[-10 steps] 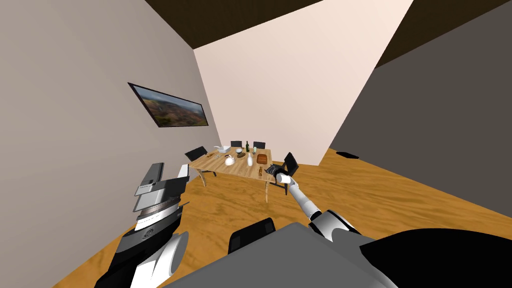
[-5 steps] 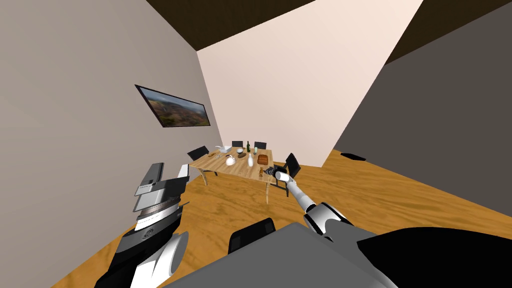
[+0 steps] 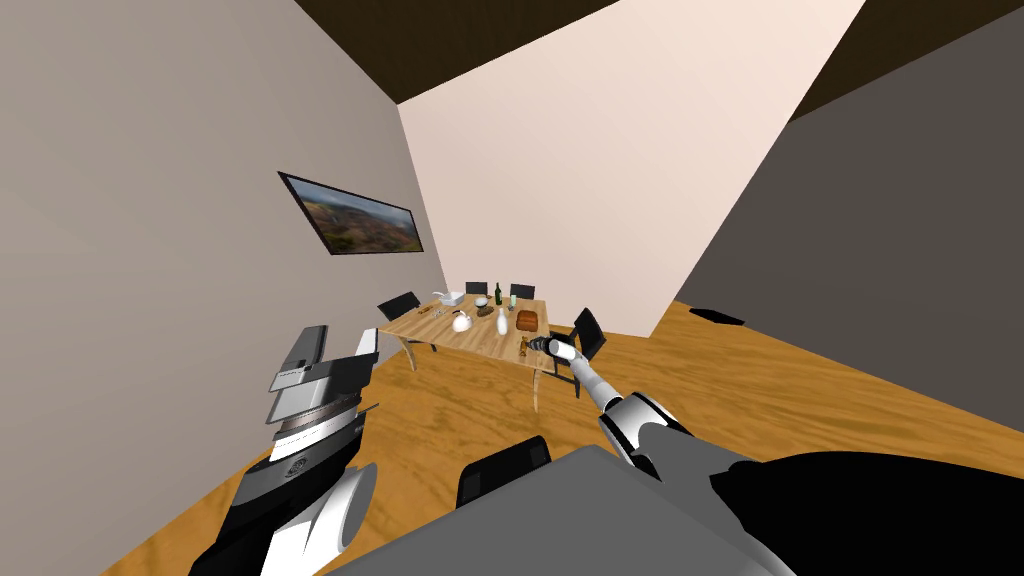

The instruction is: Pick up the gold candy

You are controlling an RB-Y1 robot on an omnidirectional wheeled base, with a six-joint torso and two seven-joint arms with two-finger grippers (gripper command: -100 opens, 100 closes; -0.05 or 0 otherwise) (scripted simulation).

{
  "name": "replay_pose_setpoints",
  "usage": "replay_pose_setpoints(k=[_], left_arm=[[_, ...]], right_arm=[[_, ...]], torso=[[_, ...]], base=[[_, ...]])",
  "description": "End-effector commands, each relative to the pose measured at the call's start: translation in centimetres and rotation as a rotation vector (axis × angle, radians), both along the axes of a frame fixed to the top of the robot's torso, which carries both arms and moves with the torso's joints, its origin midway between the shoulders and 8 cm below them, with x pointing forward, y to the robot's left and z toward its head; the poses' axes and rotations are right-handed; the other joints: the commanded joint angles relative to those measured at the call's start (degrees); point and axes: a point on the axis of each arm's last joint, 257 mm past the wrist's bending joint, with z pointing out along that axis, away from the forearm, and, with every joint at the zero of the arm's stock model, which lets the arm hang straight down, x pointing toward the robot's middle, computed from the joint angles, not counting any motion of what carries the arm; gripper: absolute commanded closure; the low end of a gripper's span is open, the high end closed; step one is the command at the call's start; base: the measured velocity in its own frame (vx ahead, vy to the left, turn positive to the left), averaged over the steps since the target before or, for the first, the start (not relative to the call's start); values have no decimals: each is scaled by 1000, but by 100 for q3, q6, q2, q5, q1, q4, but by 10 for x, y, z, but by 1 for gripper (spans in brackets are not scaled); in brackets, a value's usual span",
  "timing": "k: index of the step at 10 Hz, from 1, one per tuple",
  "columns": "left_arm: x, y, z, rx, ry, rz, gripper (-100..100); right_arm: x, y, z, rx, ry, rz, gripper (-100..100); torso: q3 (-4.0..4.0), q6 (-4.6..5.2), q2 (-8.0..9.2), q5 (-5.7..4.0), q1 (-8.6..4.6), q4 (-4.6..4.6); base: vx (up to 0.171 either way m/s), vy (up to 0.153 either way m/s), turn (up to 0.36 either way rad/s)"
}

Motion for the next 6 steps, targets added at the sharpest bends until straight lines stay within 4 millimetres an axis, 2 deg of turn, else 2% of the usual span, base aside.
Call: replay_pose_setpoints(k=[1, 3, 5, 6], left_arm=[[0, 0, 0, 0, 0, 0, 0], [0, 0, 0, 0, 0, 0, 0], [0, 0, 0, 0, 0, 0, 0], [0, 0, 0, 0, 0, 0, 0]], right_arm=[[-2, 1, -9, 31, 37, -15, -100], [-1, 12, -14, 123, 113, -44, -100], [-9, 11, -28, 168, 179, -79, -100], [-9, 11, -29, 173, 181, -83, -100]], torso=[[0, 0, 0, 0, 0, 0], [-2, 0, -4, 0, -1, -1], [-5, 2, -7, 0, 2, -3], [-5, 1, -8, 1, 5, -2]], base=[[42, -18, 25], [66, -28, 52], [64, -9, 18], [49, -9, 18]])
